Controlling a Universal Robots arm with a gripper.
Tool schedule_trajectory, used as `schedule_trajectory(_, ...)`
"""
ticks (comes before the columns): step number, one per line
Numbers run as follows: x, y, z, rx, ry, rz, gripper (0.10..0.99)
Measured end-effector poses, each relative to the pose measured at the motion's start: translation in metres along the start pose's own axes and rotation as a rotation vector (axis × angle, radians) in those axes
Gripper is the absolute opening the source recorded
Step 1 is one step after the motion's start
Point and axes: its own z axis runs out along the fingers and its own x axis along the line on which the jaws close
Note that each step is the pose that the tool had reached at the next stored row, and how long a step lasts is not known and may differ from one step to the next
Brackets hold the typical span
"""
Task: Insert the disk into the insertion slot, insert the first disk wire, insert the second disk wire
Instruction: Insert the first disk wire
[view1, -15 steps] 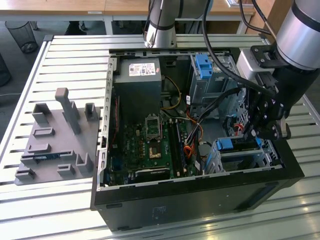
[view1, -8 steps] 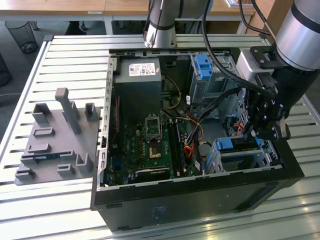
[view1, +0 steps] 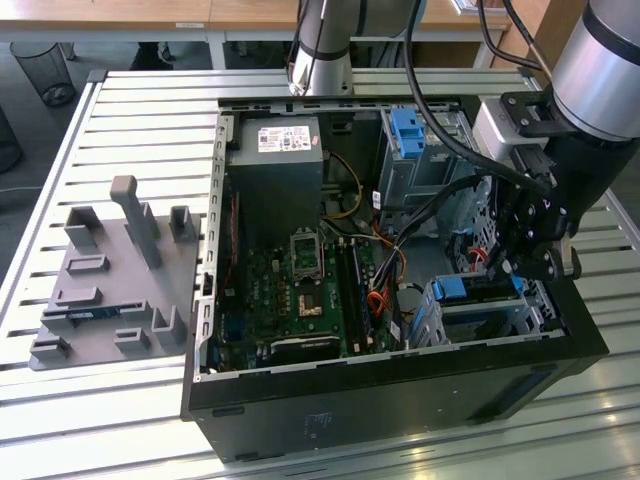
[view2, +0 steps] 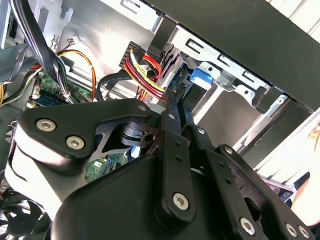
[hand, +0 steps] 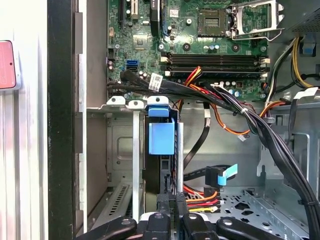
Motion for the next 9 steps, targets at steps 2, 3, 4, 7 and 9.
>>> schedule_trajectory(2,0.0000,0.0000,-0.0013,0.000,0.0001,0.000,0.165)
schedule_trajectory(3,0.0000,0.0000,-0.0012,0.000,0.0000,0.000,0.165)
schedule_trajectory(4,0.0000,0.0000,-0.0011,0.000,-0.0002,0.000,0.165)
schedule_trajectory(7,0.0005,0.0000,-0.0011,0.000,-0.0001,0.002,0.165)
schedule_trajectory(9,0.0006,0.0000,-0.0011,0.000,0.0002,0.003,0.165)
